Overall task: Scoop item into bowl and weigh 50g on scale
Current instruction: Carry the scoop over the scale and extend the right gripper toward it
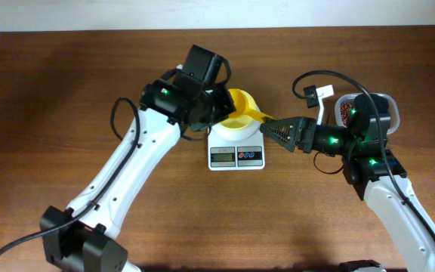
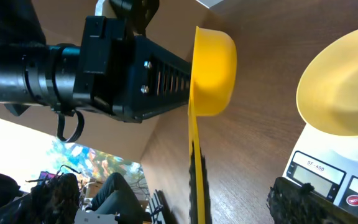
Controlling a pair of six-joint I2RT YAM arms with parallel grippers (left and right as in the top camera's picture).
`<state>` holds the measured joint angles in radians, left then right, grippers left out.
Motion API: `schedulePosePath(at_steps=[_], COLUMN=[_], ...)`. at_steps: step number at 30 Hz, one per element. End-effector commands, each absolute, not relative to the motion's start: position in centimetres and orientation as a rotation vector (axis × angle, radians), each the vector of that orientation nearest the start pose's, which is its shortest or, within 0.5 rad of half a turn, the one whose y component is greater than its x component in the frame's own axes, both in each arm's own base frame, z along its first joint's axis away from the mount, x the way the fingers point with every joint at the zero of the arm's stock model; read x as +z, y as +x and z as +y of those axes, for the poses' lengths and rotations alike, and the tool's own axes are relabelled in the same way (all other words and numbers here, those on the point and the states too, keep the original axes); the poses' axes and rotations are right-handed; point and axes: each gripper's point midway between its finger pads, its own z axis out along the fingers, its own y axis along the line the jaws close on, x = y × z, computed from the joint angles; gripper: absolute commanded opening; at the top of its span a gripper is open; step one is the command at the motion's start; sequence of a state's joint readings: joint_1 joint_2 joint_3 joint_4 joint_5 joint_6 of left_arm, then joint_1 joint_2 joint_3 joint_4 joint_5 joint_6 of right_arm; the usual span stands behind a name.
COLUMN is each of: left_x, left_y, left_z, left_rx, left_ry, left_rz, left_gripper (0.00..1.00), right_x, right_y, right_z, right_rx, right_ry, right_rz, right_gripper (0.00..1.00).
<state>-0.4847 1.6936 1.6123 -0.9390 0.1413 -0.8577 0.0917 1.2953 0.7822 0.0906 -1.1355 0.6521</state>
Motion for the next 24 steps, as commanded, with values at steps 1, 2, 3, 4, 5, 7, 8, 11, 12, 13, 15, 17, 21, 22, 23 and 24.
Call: schedulePosePath(at_steps=[1, 2, 3, 4, 5, 7, 8, 11, 12, 13, 15, 17, 21, 22, 23, 24], left_x=[22.1, 22.1, 22.1, 22.1, 22.1, 22.1, 22.1, 22.2, 22.2, 22.2, 22.2, 22.3, 22.4, 22.5, 22.5, 22.5], left_y=[36.5, 36.3, 36.1, 35.9, 35.6, 35.3, 35.2, 35.0, 35.0, 34.9, 34.8, 34.8, 34.9, 34.9, 34.8, 34.8], left_z=[-22.9, -23.2, -23.5, -23.8, -24.2, -24.7, -24.9, -25.2, -25.3, -25.4, -25.6, -25.7, -26.0, -26.1, -26.2, -26.5], left_rx=[-0.658, -0.66, -0.664, -0.666, -0.669, -0.673, -0.675, -0.68, -0.681, -0.682, -0.686, -0.696, -0.707, -0.709, -0.713, -0.717], left_ry=[-0.432, -0.423, -0.411, -0.401, -0.386, -0.368, -0.36, -0.35, -0.346, -0.342, -0.337, -0.367, -0.359, -0.357, -0.362, -0.355], left_rz=[2.66, 2.663, 2.666, 2.669, 2.673, 2.678, 2.68, 2.679, 2.681, 2.682, 2.68, 2.679, 2.668, 2.667, 2.667, 2.666], left_gripper=[0.0, 0.0, 0.0, 0.0, 0.01, 0.05, 0.06, 0.0, 0.0, 0.0, 0.0, 0.0, 0.0, 0.0, 0.0, 0.0], right_x=[24.6, 24.6, 24.6, 24.6, 24.6, 24.6, 24.7, 24.7, 24.7, 24.8, 24.8, 24.8, 24.9, 24.9, 24.9, 24.9], right_y=[30.8, 30.8, 30.8, 30.8, 30.8, 30.8, 30.7, 30.5, 30.5, 30.4, 30.4, 30.4, 30.2, 30.2, 30.2, 30.2], right_z=[18.9, 18.9, 18.9, 18.9, 18.9, 18.9, 18.9, 19.0, 19.0, 19.0, 19.0, 19.0, 19.1, 19.1, 19.1, 19.1], right_rx=[1.597, 1.597, 1.597, 1.598, 1.597, 1.598, 1.602, 1.616, 1.617, 1.618, 1.618, 1.619, 1.634, 1.634, 1.635, 1.636], right_ry=[-0.283, -0.283, -0.283, -0.283, -0.283, -0.283, -0.286, -0.299, -0.3, -0.301, -0.301, -0.301, -0.314, -0.314, -0.315, -0.316], right_rz=[2.037, 2.037, 2.037, 2.037, 2.037, 2.037, 2.036, 2.034, 2.034, 2.033, 2.033, 2.034, 2.03, 2.031, 2.03, 2.03], right_gripper=[0.99, 0.99, 0.98, 0.99, 0.99, 1.0, 0.96, 0.82, 0.75, 0.71, 0.66, 0.6, 0.47, 0.46, 0.45, 0.45])
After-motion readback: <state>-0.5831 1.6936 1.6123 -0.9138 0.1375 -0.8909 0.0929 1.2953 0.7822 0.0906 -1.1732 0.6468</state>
